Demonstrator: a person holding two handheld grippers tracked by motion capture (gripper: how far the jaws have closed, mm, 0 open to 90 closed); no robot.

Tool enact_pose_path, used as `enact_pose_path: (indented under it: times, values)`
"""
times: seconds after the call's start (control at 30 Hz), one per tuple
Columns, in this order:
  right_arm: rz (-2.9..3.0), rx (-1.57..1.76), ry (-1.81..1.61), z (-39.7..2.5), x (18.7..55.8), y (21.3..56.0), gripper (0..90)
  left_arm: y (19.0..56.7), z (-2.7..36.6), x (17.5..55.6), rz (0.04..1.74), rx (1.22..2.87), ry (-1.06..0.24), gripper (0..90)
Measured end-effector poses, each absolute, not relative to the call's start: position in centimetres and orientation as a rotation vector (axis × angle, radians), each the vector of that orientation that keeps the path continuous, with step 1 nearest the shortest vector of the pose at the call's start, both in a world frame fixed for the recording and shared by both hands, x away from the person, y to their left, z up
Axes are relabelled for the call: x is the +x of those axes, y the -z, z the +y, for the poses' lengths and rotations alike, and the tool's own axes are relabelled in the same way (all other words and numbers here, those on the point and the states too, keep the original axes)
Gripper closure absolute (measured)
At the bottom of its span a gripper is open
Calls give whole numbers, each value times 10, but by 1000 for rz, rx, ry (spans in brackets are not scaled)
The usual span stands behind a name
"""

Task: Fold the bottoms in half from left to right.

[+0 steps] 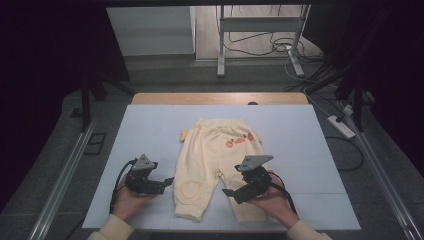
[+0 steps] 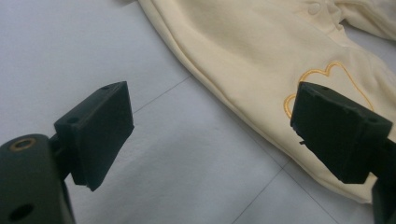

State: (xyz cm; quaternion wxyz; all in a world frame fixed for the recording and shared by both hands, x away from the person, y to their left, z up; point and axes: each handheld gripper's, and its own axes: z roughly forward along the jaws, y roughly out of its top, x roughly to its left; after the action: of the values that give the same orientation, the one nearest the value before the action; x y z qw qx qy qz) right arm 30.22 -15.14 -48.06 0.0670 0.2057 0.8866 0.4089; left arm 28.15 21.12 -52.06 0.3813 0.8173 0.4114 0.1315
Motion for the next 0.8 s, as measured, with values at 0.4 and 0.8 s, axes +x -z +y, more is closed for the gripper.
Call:
enact_pose_path:
  times: [0.4, 0.8]
  values:
    - [2692, 581, -1232, -132, 300, 483, 85, 520, 211, 281, 1049, 2084, -336, 126]
    - [2728, 529, -1225, -112, 297, 486, 85, 520, 211, 282, 1049, 2080, -337, 126]
